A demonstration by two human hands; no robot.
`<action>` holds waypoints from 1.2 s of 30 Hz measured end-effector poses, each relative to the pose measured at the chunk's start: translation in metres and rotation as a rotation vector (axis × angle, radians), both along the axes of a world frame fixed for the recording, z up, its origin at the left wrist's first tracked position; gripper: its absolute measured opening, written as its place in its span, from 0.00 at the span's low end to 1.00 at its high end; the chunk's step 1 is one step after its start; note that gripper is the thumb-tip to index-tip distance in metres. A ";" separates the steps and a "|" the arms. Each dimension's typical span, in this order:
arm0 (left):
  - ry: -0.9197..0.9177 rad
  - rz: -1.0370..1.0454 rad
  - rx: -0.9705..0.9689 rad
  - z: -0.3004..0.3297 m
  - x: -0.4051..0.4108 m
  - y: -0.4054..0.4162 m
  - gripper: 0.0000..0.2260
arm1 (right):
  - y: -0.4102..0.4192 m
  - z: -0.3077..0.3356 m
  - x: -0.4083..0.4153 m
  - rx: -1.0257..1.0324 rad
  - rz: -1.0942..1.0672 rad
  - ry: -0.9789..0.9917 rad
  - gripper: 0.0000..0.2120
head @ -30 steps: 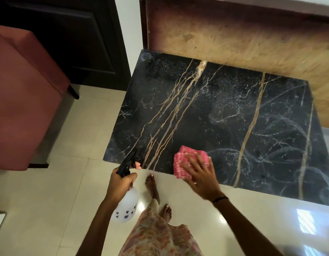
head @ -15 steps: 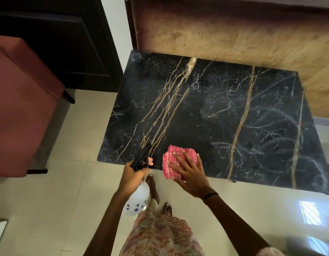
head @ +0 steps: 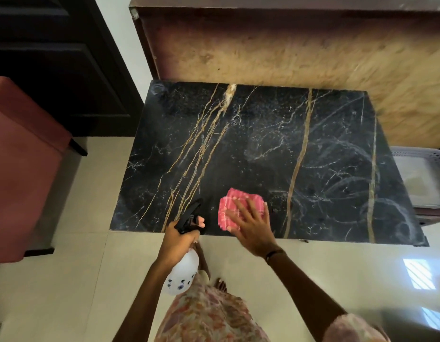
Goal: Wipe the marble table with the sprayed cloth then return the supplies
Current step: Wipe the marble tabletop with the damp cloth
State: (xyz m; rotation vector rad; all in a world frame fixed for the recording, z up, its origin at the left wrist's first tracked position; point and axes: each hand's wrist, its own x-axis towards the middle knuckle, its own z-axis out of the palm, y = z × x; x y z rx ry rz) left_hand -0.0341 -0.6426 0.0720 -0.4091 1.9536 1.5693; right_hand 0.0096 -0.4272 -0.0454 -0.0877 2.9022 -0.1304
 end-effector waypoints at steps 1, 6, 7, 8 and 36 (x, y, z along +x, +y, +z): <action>0.008 -0.006 -0.005 0.002 -0.001 0.006 0.14 | 0.001 -0.002 0.016 -0.002 0.038 0.013 0.25; 0.030 -0.060 -0.050 0.008 -0.013 0.027 0.12 | 0.071 -0.007 0.079 0.029 -0.044 0.048 0.26; 0.030 -0.072 -0.045 0.008 -0.014 0.031 0.12 | 0.088 -0.004 0.081 0.039 -0.102 0.026 0.26; 0.032 -0.076 -0.040 0.008 -0.016 0.033 0.13 | 0.101 -0.002 0.078 0.042 -0.154 0.002 0.27; -0.039 -0.119 -0.046 -0.004 -0.135 0.117 0.13 | 0.093 0.009 -0.123 -0.017 -0.198 -0.080 0.27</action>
